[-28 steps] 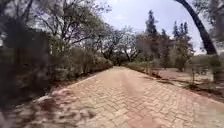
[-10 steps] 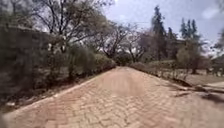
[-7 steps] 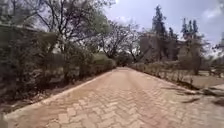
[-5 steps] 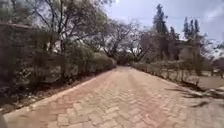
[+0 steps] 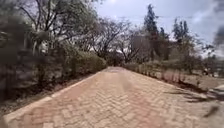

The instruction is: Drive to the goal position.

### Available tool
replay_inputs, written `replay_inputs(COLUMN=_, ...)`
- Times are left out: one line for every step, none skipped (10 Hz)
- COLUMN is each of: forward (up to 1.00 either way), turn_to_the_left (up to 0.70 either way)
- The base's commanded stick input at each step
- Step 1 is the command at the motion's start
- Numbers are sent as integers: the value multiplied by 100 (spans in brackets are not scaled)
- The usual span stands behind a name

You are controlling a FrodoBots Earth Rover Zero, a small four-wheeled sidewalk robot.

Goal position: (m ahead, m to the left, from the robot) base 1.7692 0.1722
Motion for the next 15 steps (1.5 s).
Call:
replay_inputs(forward=100, turn_to_the_left=0)
replay_inputs(forward=100, turn_to_the_left=0)
replay_inputs(forward=100, turn_to_the_left=0)
replay_inputs(forward=100, turn_to_the_left=0)
replay_inputs(forward=100, turn_to_the_left=0)
replay_inputs(forward=100, turn_to_the_left=0)
replay_inputs(forward=100, turn_to_the_left=0)
replay_inputs(forward=100, turn_to_the_left=0)
replay_inputs(forward=100, turn_to_the_left=0)
replay_inputs(forward=100, turn_to_the_left=0)
replay_inputs(forward=100, turn_to_the_left=0)
replay_inputs(forward=4, turn_to_the_left=0)
replay_inputs(forward=1, turn_to_the_left=0)
replay_inputs(forward=0, turn_to_the_left=0)
replay_inputs(forward=0, turn_to_the_left=0)
